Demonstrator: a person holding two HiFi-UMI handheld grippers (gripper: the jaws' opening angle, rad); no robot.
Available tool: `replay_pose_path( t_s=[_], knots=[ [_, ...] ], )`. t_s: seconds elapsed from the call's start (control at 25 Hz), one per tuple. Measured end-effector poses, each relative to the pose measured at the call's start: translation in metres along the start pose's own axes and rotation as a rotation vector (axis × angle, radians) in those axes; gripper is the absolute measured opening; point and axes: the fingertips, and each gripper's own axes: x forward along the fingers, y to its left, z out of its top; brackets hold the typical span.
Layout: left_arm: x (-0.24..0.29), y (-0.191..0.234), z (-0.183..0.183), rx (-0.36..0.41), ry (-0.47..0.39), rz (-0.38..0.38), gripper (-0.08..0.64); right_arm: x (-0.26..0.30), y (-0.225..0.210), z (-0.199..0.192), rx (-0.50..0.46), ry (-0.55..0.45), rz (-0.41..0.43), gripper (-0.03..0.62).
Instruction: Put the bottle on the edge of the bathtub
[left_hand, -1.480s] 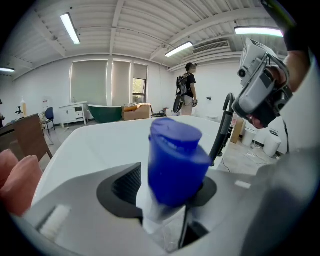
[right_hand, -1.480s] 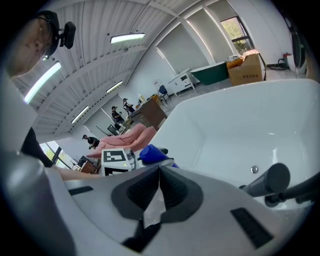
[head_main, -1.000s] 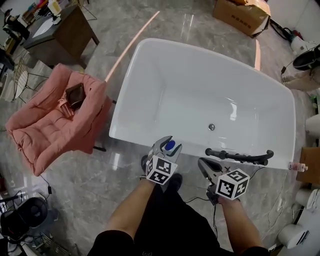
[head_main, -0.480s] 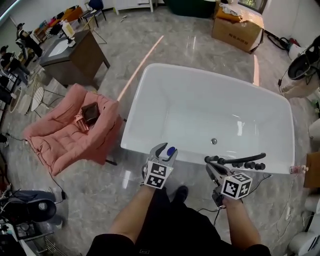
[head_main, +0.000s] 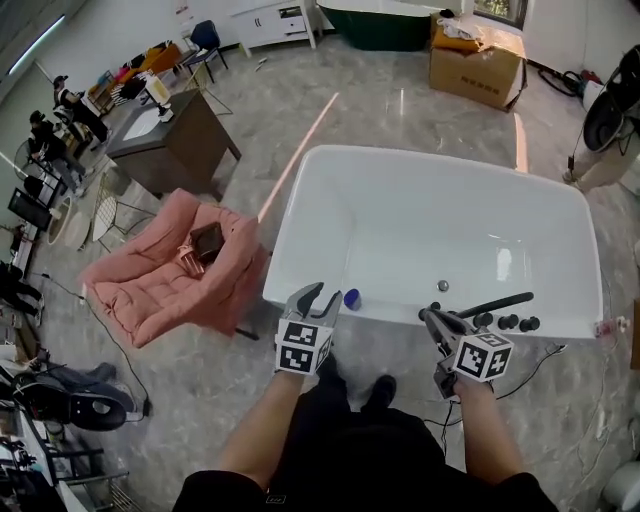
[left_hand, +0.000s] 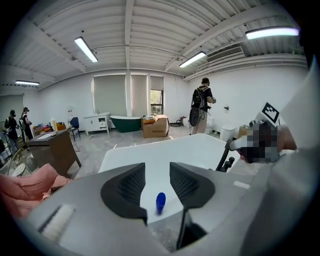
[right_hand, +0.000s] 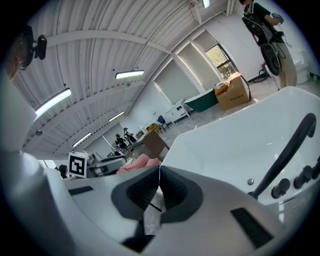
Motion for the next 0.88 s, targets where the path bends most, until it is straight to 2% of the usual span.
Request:
replay_pose_path(
  t_s=[0.24, 0.4, 0.52, 0.64, 0.8, 0.88],
  knots=[
    [-0.019, 0.009, 0.005, -0.037, -0.015, -0.018, 0.126, -0.019, -0.001, -0.006, 0.024, -0.03, -0.046, 0.012],
    [-0.028, 0.023, 0.005, -0.026, -0.006, -0.039, 0.116, -0.028, -0.013, -0.023, 0.065, -0.024, -0.121, 0.012],
    [-0.036, 0.038, 0.012, 0.005, -0.009, -0.045, 0.091, -0.015, -0.01, -0.033, 0.084, -0.006, -0.157, 0.012],
    [-0.044, 0.051, 0.025, 0.027, -0.031, -0.067, 0.072, 0.016, 0.012, -0.021, 0.04, -0.003, -0.147, 0.012],
    [-0.06, 0.073, 0.039, 0.004, -0.049, -0.102, 0.042, 0.05, 0.053, 0.015, -0.073, -0.031, -0.14, 0.012],
    [-0.07, 0.086, 0.044, 0.038, -0.046, -0.115, 0.038, 0.06, 0.079, 0.033, -0.124, -0.054, -0.141, 0.012]
  ],
)
